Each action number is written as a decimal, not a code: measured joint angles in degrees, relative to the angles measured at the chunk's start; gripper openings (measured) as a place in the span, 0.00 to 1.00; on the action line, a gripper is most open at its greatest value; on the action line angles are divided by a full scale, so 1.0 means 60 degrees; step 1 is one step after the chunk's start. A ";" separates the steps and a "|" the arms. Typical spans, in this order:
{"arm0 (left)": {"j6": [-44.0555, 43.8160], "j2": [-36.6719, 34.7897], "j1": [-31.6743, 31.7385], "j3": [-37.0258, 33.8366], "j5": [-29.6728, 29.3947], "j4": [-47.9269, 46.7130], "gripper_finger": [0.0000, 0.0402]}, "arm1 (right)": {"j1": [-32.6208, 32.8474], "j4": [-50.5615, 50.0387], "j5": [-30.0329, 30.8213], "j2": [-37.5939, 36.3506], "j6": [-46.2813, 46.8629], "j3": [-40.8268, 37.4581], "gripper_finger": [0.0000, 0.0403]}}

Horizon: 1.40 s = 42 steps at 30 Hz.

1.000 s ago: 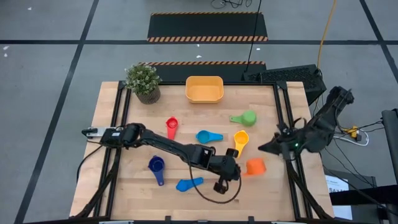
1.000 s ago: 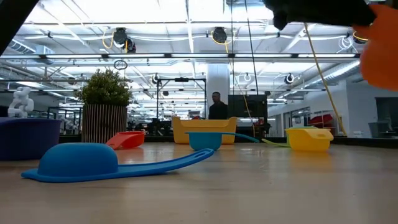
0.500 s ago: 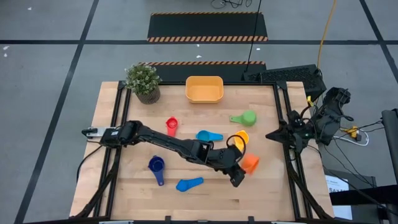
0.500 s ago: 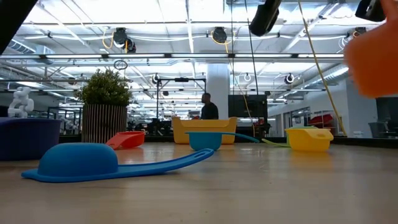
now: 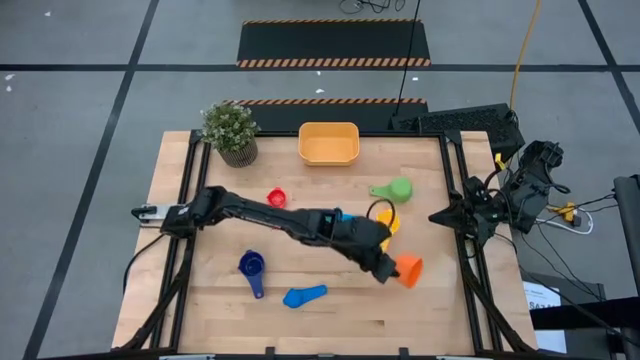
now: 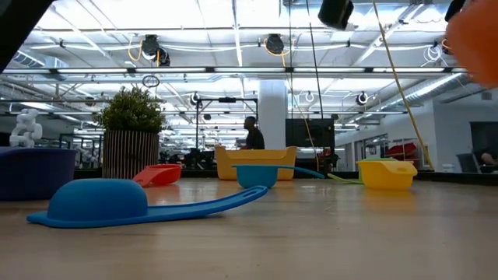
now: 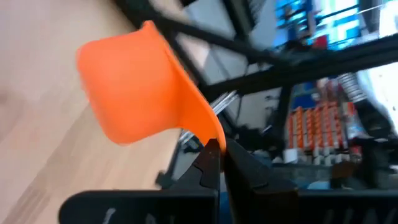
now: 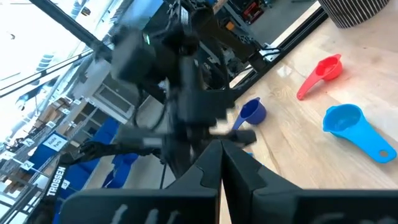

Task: Nest measuring cups in basket
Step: Move the orange measuring cup to the center of the table

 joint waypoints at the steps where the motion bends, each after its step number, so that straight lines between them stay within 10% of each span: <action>1: 0.0158 -0.0204 0.0069 -0.0089 0.0016 -0.0063 0.01 | 0.0000 0.0009 -0.0003 0.0001 0.0069 0.0000 0.00; 9: -0.0219 -0.2707 0.0762 -0.4327 0.0157 0.1823 0.01 | 0.0001 0.0055 0.0003 0.0173 0.0289 0.0000 0.00; 21: -0.2556 -0.5401 0.0899 -1.1588 -0.0410 1.0709 0.01 | -0.0025 0.0188 0.1661 0.0825 0.1357 -0.0003 0.00; 42: -0.1762 -0.4846 0.0757 -1.3672 -0.0636 1.1950 0.01 | -0.0404 0.0891 0.2528 0.2179 0.2862 0.0000 0.00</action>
